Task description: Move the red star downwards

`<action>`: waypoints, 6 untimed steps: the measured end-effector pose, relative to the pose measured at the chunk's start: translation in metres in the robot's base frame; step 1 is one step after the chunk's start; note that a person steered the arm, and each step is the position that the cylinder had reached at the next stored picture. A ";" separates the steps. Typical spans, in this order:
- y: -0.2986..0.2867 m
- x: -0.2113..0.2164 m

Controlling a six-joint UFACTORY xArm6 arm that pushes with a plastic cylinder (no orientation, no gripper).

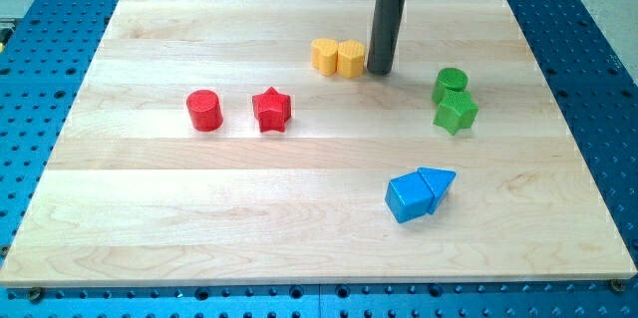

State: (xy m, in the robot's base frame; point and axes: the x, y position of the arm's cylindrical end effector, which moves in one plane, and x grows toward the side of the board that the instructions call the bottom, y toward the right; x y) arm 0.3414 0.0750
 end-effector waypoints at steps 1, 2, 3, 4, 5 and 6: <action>-0.079 0.031; -0.120 0.024; -0.120 0.010; -0.112 0.066; -0.074 0.065; -0.056 0.010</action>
